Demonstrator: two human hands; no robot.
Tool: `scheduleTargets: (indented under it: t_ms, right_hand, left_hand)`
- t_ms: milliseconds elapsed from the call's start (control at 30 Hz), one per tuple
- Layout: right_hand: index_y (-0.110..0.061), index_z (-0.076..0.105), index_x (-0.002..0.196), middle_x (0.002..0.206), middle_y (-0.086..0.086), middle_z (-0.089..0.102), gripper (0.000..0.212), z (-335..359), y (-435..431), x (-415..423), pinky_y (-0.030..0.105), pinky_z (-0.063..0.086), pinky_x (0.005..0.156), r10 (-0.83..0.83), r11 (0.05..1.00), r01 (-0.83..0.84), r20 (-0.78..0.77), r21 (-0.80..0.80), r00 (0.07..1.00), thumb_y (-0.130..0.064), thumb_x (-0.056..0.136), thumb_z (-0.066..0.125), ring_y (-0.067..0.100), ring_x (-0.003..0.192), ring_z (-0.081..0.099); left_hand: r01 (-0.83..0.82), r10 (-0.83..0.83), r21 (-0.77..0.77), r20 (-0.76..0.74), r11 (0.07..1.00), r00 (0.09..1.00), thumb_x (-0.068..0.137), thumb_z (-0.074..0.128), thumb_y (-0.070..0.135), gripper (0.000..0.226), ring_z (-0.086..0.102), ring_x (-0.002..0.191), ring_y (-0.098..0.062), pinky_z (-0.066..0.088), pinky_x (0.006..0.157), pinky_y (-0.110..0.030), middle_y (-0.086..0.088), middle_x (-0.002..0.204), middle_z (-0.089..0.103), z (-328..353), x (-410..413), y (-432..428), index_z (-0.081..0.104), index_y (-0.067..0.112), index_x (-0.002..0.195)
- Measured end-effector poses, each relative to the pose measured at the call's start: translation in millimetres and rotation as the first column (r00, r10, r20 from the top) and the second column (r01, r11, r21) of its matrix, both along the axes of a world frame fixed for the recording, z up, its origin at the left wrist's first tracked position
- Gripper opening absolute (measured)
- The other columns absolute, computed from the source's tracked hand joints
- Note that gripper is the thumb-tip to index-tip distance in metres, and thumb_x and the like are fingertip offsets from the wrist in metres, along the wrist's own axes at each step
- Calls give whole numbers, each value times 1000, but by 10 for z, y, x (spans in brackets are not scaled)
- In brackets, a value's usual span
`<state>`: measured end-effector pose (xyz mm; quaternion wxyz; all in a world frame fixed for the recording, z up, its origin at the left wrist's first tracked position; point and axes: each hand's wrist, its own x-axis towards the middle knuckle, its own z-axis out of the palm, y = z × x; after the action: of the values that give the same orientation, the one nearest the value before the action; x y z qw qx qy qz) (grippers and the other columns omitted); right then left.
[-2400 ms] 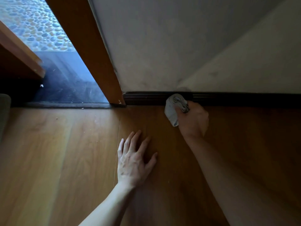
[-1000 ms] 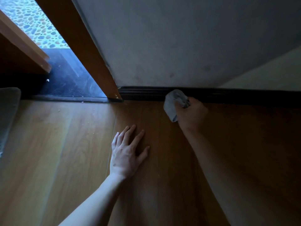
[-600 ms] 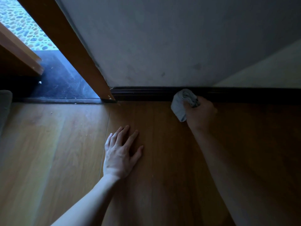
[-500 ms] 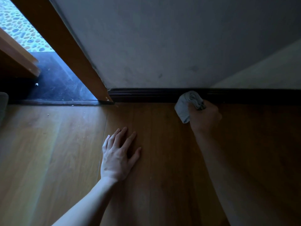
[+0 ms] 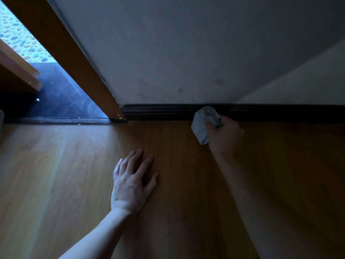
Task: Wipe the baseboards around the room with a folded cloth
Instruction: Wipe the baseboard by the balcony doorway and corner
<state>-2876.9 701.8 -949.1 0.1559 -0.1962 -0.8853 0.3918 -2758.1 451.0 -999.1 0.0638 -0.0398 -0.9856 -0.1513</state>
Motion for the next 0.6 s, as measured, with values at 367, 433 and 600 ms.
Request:
scheduleTargets:
  t_ms: [367,433,600]
  right_hand:
    - [-9,75,96,90,8,72,23,-96,-234,-50,35,58,67,68,995,-65,-42,71,997,-29,85,75,22,79,67]
    - [-10,75,95,90,7,71,20,-100,-344,-61,34,57,67,99,994,-97,-32,43,995,-27,85,75,20,79,67]
    - [-10,75,94,88,8,71,19,-109,-317,-38,31,56,62,47,996,-43,-48,74,998,-27,84,75,20,76,67]
  left_hand:
    - [11,-11,-4,25,1000,1000,91,50,59,57,38,144,-27,25,120,-50,-5,151,48,2,-13,-14,60,31,139]
    - [10,-10,-7,31,1000,999,91,51,58,57,37,144,-27,24,121,-49,-5,151,48,6,-9,-19,60,31,140]
    - [11,-11,7,24,1000,1000,91,51,58,55,39,143,-28,27,119,-52,-5,149,50,5,-3,-23,62,30,137]
